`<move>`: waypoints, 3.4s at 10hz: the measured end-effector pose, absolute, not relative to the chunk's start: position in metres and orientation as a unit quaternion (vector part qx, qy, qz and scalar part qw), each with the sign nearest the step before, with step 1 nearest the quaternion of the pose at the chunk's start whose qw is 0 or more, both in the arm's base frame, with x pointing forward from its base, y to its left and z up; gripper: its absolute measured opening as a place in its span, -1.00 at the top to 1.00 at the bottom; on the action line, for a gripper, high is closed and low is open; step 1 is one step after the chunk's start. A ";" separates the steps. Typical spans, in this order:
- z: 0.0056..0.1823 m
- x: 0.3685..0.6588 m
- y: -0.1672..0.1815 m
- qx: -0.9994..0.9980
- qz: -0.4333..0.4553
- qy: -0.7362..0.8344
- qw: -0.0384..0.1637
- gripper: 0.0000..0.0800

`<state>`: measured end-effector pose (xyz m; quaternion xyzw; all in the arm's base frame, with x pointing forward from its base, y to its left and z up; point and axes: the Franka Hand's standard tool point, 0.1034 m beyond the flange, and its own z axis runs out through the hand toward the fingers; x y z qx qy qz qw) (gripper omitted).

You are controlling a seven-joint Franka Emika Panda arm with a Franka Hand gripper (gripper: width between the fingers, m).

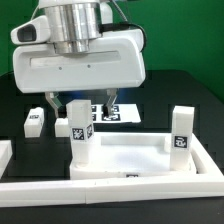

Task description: Assemble desk

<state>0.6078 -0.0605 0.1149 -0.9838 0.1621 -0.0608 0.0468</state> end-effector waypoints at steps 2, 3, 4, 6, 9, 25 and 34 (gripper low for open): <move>0.114 0.608 -0.060 -0.982 -0.060 0.175 0.048 -0.31; 0.114 0.608 -0.059 -0.971 -0.057 0.224 0.054 0.03; 0.113 0.608 -0.059 -0.963 -0.055 0.257 0.057 0.28; 0.112 0.607 -0.058 -0.946 -0.051 0.314 0.062 0.28; 0.111 0.612 -0.054 -0.871 -0.037 0.483 0.083 0.28; 0.109 0.620 -0.043 -0.959 -0.059 0.266 0.079 -0.62; 0.103 0.625 -0.047 -0.967 -0.059 0.241 0.057 0.24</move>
Offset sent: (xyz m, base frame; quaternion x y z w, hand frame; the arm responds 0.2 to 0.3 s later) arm 0.0000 0.0000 0.0000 0.0000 0.0000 0.1938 0.9810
